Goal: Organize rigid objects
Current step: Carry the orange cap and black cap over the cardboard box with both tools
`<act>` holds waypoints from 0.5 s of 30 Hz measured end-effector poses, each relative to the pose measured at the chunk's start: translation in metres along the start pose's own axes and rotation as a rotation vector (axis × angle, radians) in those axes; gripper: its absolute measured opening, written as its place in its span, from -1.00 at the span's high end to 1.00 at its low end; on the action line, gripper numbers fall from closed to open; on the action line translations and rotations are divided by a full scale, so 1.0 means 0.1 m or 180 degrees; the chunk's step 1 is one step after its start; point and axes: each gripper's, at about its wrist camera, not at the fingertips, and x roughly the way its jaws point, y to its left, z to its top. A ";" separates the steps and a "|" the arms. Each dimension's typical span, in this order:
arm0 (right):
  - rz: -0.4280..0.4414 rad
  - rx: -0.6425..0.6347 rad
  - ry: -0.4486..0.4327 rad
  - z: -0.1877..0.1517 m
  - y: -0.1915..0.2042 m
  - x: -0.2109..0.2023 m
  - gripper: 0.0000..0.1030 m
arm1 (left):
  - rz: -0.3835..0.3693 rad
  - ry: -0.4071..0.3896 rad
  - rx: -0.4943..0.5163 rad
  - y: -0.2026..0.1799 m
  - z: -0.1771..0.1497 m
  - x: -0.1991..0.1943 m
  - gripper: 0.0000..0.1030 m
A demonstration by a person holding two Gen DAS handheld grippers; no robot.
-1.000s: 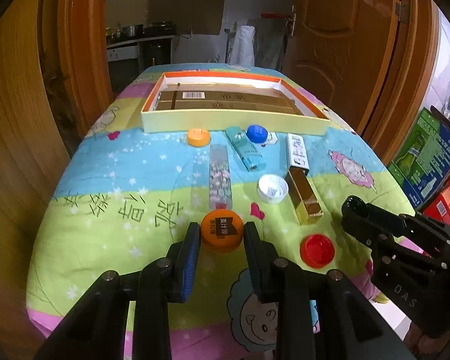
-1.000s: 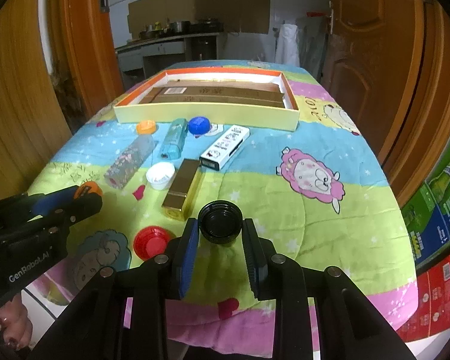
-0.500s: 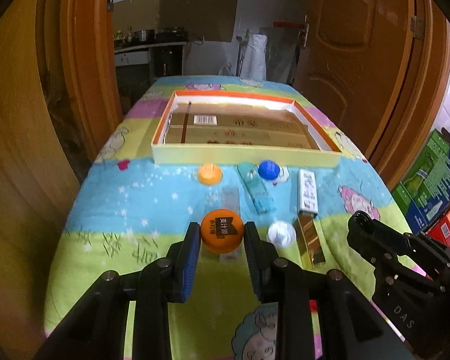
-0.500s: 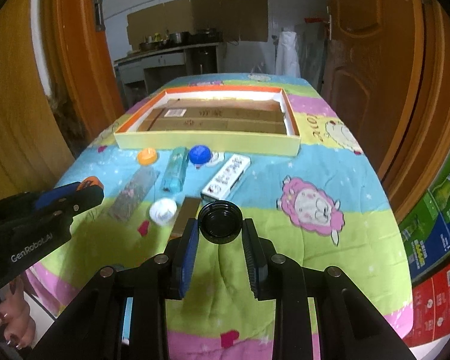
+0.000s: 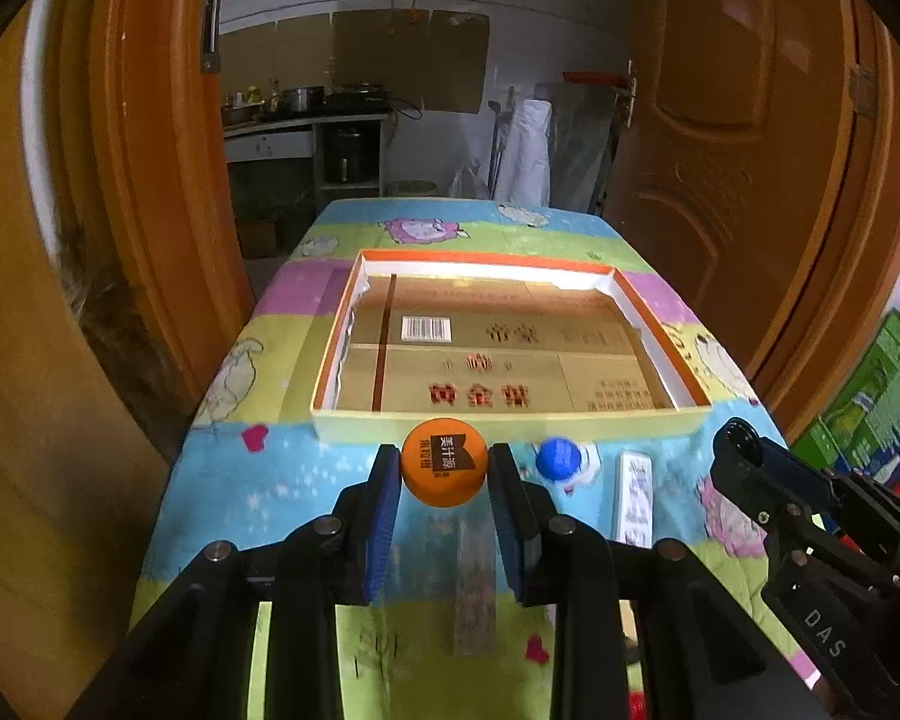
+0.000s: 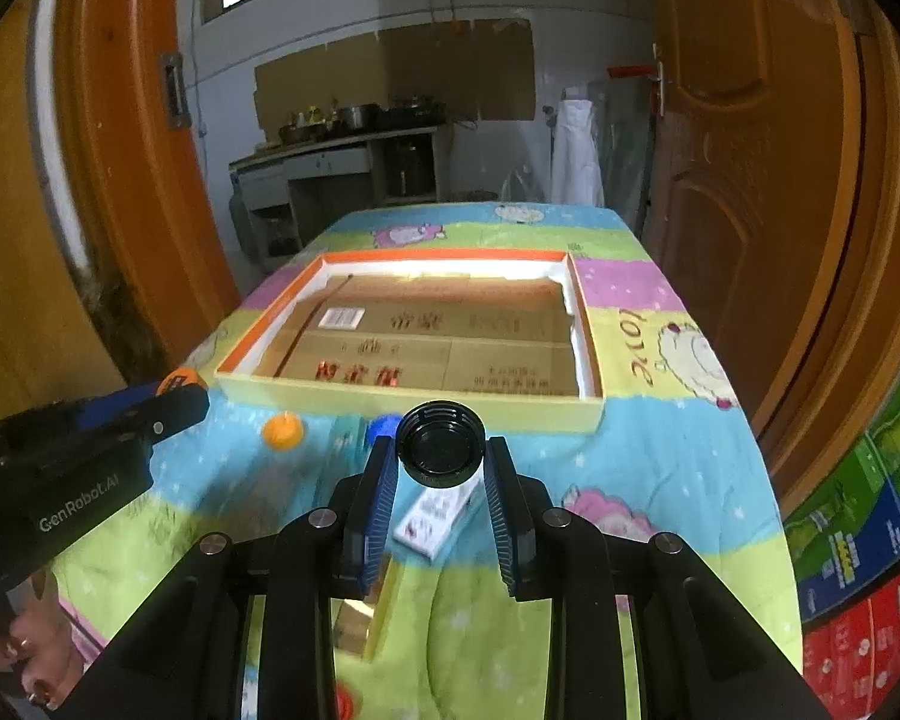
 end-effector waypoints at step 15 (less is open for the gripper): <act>0.0129 -0.0019 -0.0002 0.63 -0.11 0.56 0.41 | -0.0048 0.0112 -0.0118 0.13 0.69 0.62 0.41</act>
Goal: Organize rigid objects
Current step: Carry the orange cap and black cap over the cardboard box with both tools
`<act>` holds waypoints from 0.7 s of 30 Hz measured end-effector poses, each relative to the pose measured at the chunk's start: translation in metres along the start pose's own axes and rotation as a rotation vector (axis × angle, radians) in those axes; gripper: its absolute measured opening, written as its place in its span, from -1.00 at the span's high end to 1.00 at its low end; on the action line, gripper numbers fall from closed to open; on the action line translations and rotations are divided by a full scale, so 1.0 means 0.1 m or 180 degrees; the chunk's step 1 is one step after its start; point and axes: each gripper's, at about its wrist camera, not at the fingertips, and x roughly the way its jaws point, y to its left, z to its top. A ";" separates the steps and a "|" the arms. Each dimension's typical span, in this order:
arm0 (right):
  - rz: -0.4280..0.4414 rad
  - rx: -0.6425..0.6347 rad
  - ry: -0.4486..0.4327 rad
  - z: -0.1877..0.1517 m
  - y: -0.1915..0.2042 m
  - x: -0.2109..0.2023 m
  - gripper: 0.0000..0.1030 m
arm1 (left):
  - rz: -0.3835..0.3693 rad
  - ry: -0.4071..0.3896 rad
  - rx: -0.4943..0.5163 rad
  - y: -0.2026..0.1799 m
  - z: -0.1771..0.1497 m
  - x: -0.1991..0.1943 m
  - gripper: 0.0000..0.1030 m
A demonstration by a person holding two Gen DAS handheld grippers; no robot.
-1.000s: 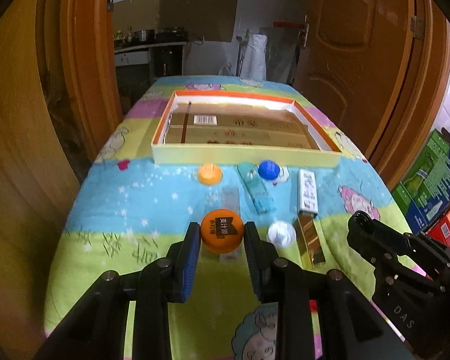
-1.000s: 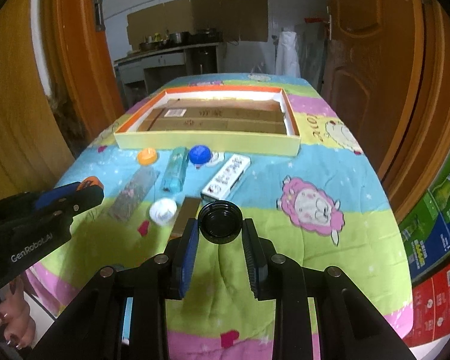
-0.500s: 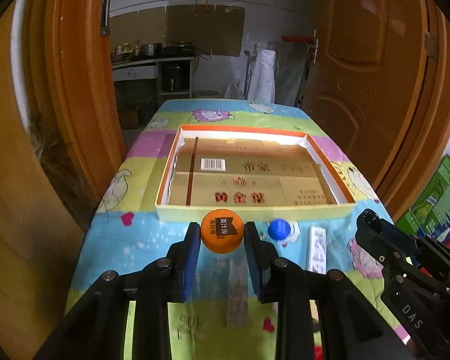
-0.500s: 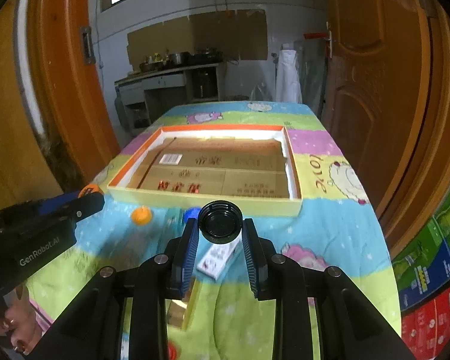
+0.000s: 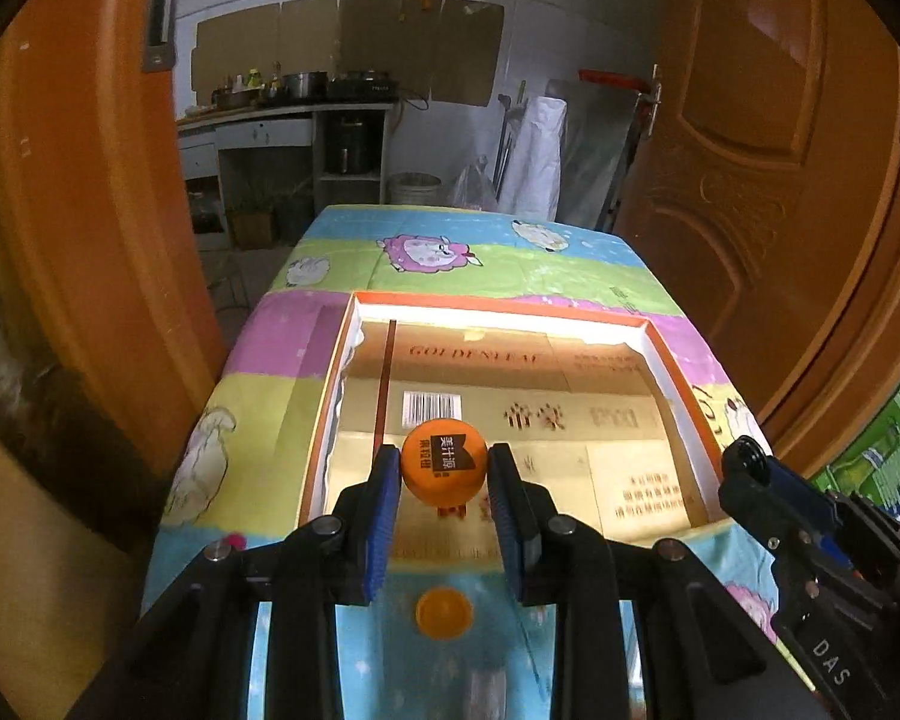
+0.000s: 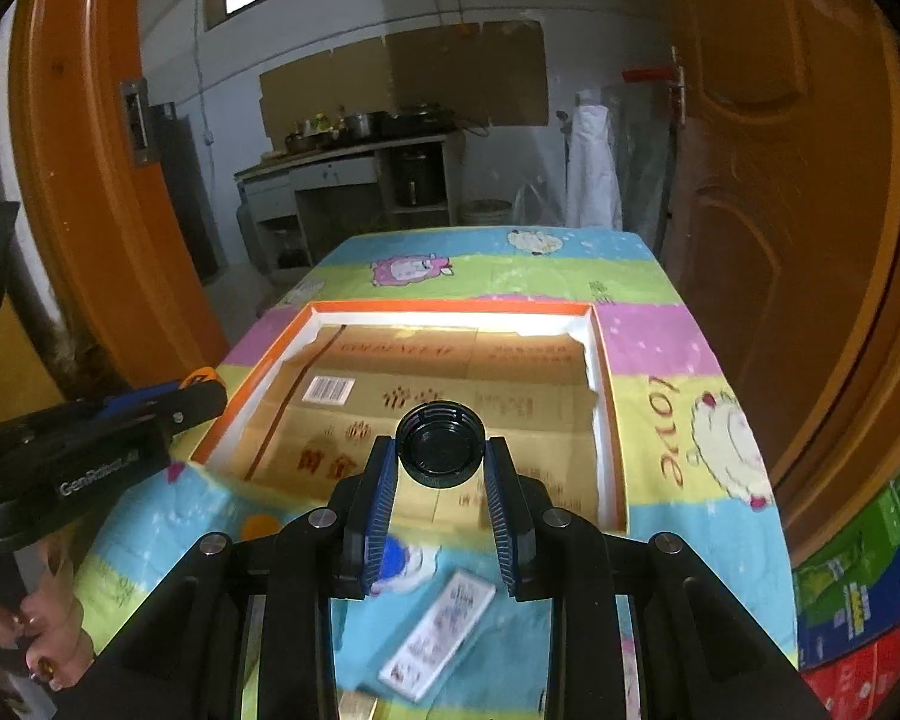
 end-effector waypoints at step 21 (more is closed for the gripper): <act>0.0082 -0.0030 0.0355 0.66 -0.25 1.10 0.41 | 0.0164 0.0319 0.0262 -0.14 0.69 1.05 0.41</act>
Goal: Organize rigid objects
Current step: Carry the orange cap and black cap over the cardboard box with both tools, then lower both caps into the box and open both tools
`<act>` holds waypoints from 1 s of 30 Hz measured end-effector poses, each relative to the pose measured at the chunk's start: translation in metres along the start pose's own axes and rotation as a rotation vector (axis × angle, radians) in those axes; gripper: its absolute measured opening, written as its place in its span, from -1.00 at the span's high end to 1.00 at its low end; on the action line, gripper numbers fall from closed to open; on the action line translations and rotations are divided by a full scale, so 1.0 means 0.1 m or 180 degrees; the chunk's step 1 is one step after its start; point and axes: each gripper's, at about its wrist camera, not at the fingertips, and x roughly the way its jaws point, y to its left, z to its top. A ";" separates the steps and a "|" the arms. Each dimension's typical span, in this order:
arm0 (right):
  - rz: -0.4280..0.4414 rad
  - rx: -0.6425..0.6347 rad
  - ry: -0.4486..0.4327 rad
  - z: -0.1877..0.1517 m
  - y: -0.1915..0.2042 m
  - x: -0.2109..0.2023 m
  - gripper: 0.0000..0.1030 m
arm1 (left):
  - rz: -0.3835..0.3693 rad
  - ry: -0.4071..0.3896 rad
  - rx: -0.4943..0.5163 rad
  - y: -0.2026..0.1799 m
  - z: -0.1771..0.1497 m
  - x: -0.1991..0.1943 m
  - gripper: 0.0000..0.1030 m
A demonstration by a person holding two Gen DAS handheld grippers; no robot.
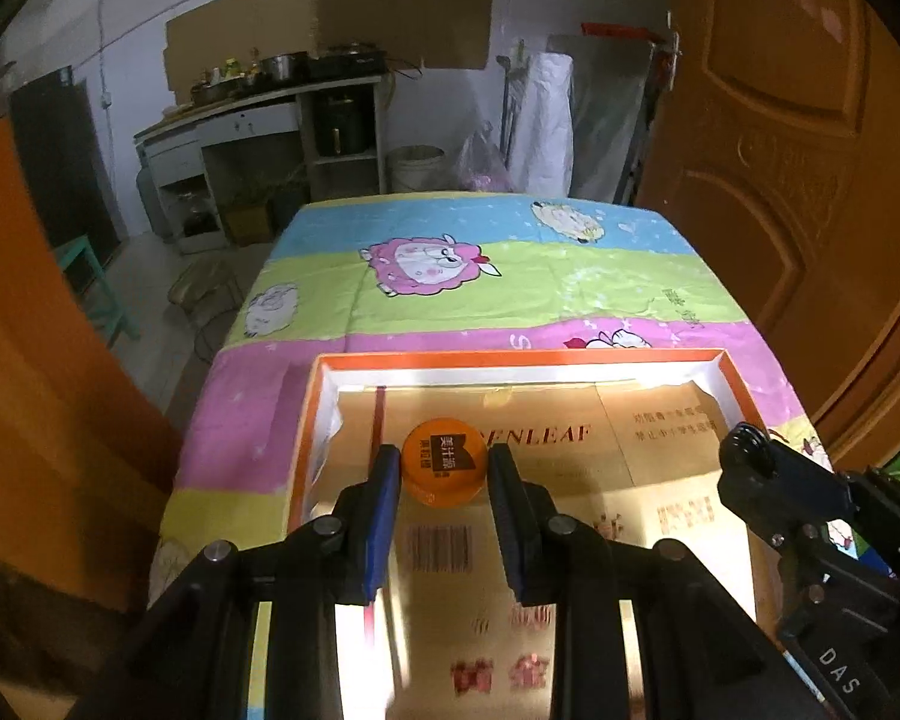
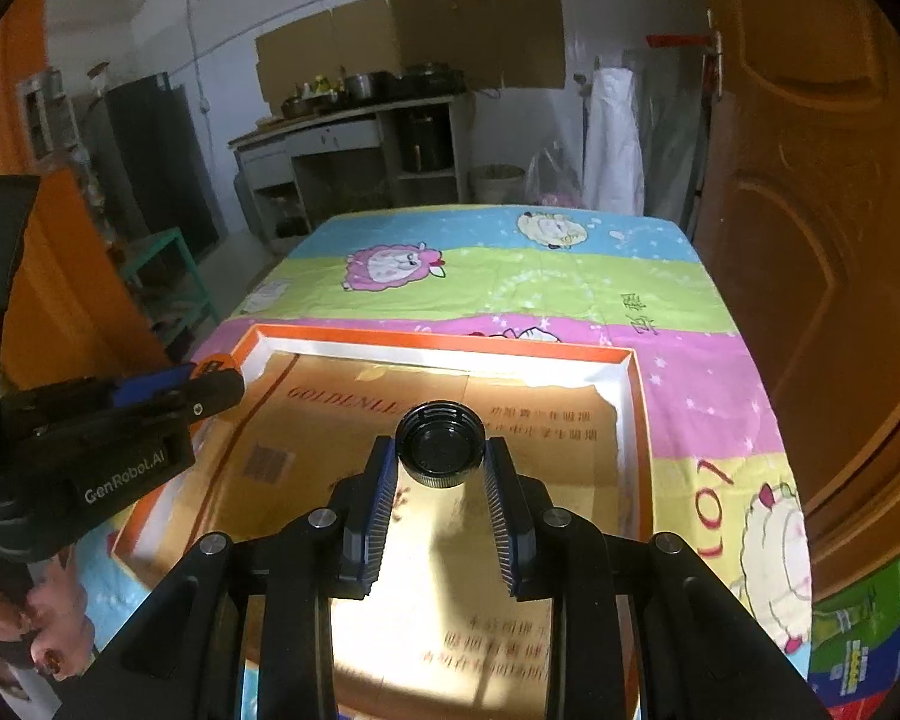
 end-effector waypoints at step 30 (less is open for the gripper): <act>-0.0226 0.0044 0.0666 0.11 -0.19 0.87 0.05 | -0.0135 0.0541 0.0062 0.06 0.07 0.84 0.29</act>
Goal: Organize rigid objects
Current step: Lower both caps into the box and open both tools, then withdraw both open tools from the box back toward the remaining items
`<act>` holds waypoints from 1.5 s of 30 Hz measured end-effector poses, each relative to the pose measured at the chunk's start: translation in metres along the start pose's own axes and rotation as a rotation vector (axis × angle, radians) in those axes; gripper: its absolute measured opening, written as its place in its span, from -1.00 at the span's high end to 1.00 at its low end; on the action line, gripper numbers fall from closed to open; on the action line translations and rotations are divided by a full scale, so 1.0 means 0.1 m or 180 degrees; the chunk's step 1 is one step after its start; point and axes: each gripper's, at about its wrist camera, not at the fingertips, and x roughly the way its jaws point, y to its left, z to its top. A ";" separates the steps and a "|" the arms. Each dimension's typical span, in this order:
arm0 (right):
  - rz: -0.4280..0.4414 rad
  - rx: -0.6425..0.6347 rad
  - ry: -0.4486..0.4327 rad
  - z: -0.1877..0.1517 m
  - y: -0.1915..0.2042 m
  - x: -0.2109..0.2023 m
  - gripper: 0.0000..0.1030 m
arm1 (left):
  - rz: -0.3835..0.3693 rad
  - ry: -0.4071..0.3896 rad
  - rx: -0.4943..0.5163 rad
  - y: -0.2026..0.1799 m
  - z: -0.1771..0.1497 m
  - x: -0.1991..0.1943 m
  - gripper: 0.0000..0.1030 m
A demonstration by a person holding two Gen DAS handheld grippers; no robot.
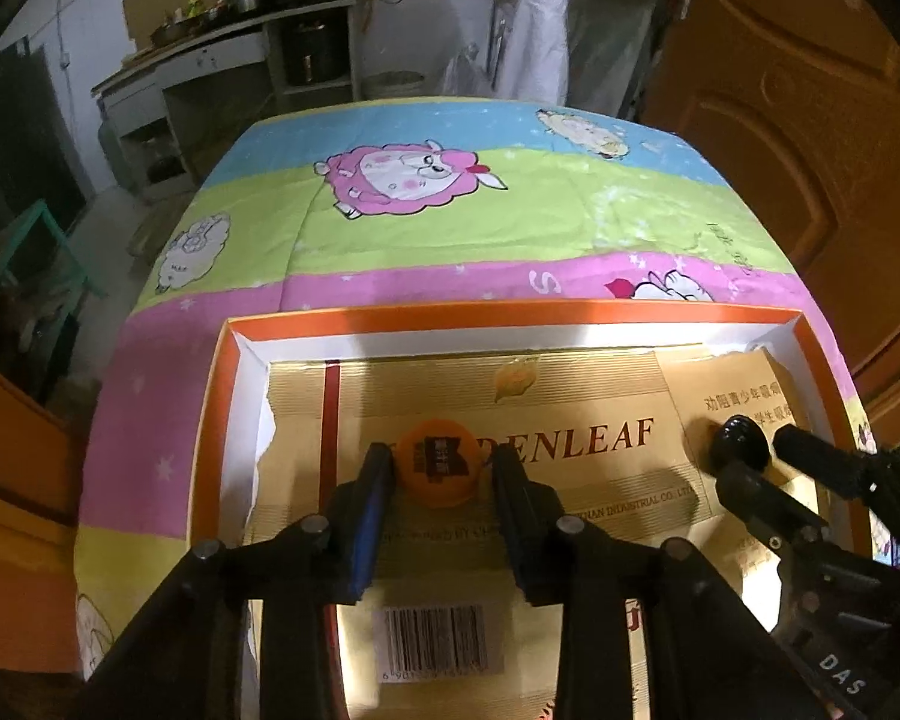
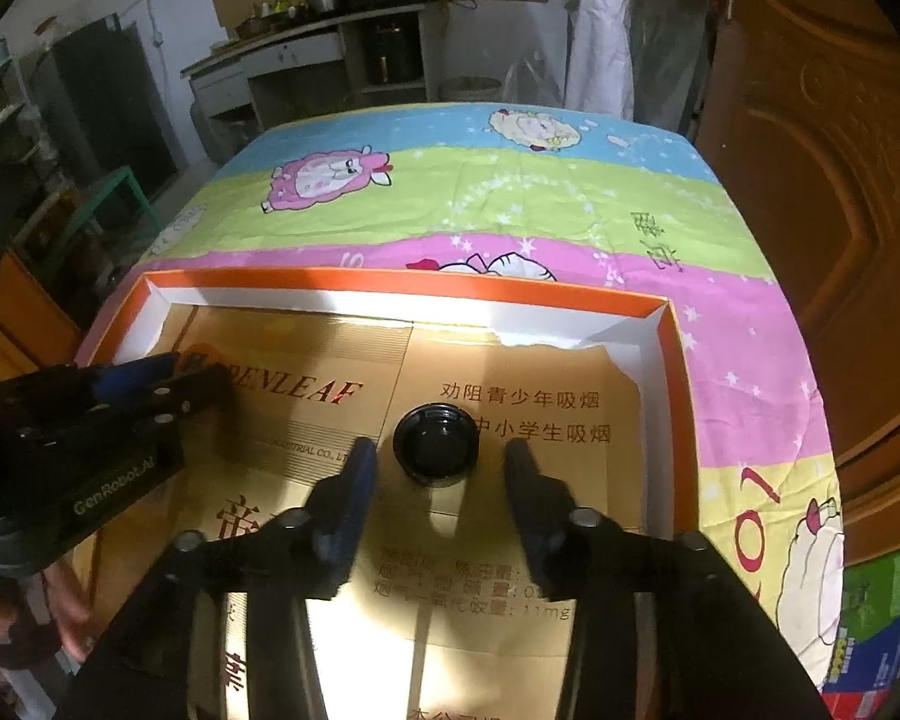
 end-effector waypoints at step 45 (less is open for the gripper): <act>0.0009 0.0224 -0.0573 -1.17 0.23 -1.64 -0.06 | -0.0378 -0.0866 -0.0318 0.00 -1.25 -1.91 0.09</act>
